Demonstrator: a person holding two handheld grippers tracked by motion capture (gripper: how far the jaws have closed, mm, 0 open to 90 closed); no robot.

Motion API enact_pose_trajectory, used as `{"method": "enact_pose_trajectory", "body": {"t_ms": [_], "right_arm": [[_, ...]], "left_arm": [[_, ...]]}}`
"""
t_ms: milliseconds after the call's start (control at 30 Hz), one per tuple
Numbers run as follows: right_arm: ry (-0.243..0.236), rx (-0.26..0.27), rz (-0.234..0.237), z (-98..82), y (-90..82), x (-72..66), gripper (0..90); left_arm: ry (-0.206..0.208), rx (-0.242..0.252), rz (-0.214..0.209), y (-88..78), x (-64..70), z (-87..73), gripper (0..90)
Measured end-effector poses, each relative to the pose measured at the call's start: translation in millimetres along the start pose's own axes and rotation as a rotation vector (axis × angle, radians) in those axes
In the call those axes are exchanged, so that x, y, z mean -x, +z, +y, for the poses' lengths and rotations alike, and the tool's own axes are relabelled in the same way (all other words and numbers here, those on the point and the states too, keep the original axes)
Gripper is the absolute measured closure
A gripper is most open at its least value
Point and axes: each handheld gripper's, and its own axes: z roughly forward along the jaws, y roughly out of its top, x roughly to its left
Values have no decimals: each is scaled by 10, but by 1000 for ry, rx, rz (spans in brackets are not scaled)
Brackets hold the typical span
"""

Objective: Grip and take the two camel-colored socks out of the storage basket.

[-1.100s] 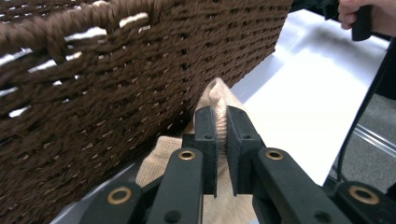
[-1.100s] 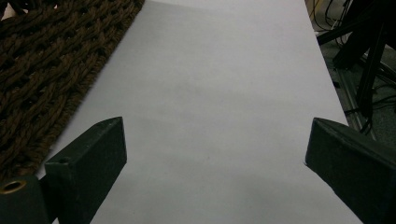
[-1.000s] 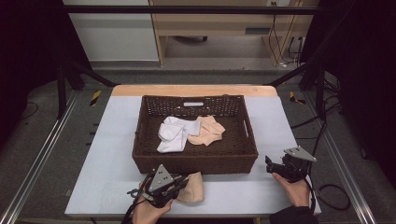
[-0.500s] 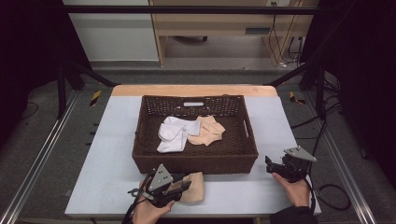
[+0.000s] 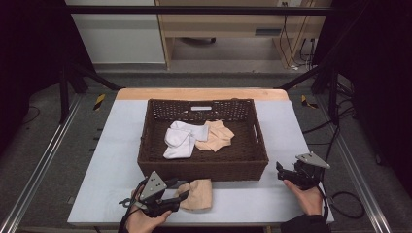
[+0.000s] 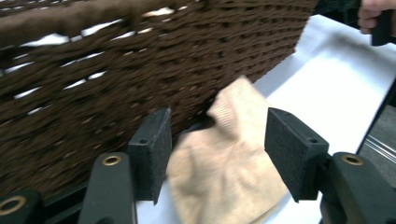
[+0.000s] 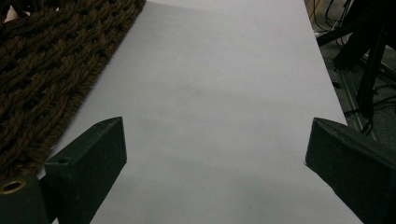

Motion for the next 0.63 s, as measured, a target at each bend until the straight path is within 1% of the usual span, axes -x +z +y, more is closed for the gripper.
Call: {"method": "enact_pose_trajectory", "body": {"t_ms": [67, 100, 133, 167, 267, 300, 333, 500, 633], "right_arm": [[2, 1, 0, 0, -3, 1, 55], [2, 2, -1, 0, -4, 2, 55], [2, 2, -1, 0, -4, 2, 55], [2, 2, -1, 0, -4, 2, 55], [2, 2, -2, 0, -5, 2, 54], [2, 3, -2, 0, -7, 1, 54], [2, 3, -2, 0, -7, 1, 54], [4, 3, -2, 1, -7, 7, 54], [5, 3, -3, 2, -6, 7, 54]], "left_arm": [[-12, 1, 13, -42, -55, -36, 396], [-12, 1, 13, -42, -55, -36, 395], [-15, -5, 25, -70, -92, -70, 393], [-15, -5, 25, -70, -92, -70, 392], [-21, -11, 48, -109, -153, -127, 391], [-18, -13, 66, -138, -195, -161, 389], [-18, -13, 66, -138, -195, -161, 387], [-22, -19, 109, -221, -307, -238, 387], [-26, -28, 125, -277, -377, -306, 394]]}}
